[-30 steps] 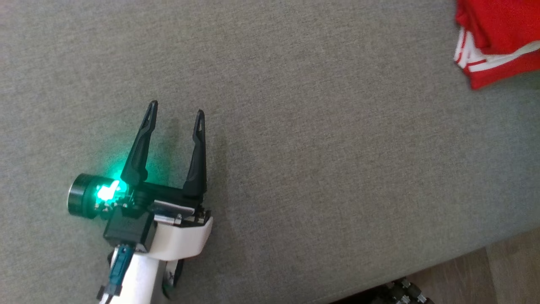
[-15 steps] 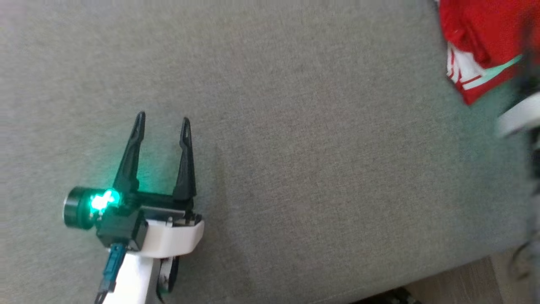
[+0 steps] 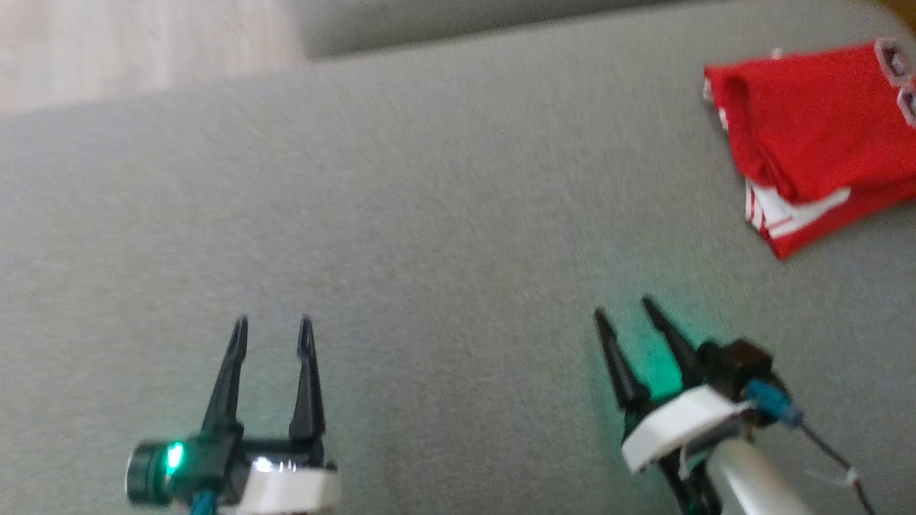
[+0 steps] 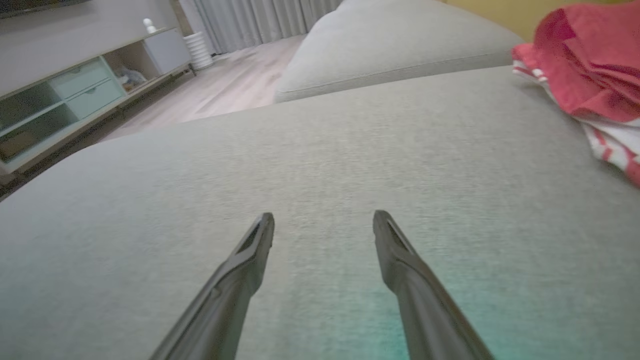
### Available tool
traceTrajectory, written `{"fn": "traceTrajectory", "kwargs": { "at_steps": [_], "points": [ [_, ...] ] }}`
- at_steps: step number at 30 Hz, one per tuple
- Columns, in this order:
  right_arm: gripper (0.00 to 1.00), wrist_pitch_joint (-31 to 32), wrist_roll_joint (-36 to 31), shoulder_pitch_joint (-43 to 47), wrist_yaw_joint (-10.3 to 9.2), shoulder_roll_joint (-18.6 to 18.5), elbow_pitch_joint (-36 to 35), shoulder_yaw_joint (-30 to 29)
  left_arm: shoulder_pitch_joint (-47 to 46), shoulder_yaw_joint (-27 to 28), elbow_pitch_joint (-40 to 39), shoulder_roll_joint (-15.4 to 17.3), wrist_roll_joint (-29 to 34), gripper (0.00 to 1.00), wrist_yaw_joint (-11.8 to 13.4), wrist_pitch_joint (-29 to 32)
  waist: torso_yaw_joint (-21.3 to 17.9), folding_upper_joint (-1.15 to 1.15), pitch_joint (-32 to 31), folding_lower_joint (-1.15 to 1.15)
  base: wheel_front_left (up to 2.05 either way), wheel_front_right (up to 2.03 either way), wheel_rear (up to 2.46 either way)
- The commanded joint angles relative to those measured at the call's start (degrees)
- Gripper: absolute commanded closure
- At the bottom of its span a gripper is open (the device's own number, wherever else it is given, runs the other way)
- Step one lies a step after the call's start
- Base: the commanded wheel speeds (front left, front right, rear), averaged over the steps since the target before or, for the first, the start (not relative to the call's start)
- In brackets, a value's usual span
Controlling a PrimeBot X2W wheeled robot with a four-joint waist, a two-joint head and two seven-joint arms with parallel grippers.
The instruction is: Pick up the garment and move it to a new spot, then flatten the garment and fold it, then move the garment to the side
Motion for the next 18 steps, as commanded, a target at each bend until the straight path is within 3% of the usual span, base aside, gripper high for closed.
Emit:
{"fn": "traceTrajectory", "kwargs": {
  "at_steps": [1,5,8,12,18],
  "points": [
    [0.0,-1.28,0.06,0.39,-0.04,0.29,-1.05,2.17,0.57,2.3,-1.45,-0.18,-0.4,0.0,0.48,-0.14,4.23,0.0,-7.48,0.02,0.0,0.0,0.0],
    [0.0,-1.58,-1.94,4.14,-0.04,0.47,-7.34,1.3,4.57,3.09,-3.09,-0.3,-0.78,0.0,0.79,-0.14,6.04,0.0,-11.25,0.02,0.0,0.0,0.0],
    [0.0,-1.6,-4.93,9.19,-0.04,1.29,-12.88,-3.35,7.74,3.04,-4.1,-0.35,-0.14,0.0,-0.14,-0.14,7.37,0.0,-13.33,0.02,0.0,0.0,0.0],
    [0.0,-1.61,-7.16,12.31,-0.04,1.97,-15.0,-5.31,9.41,3.22,-4.02,-0.37,0.57,0.0,-0.73,-0.14,7.98,0.0,-14.61,0.02,0.0,0.0,0.0],
    [0.0,-1.61,-7.94,14.18,-0.04,2.57,-15.89,-6.1,10.11,3.56,-3.49,-0.38,-0.15,0.0,0.32,-0.14,7.78,0.0,-15.5,0.02,0.0,0.0,0.0]
  ]
}}
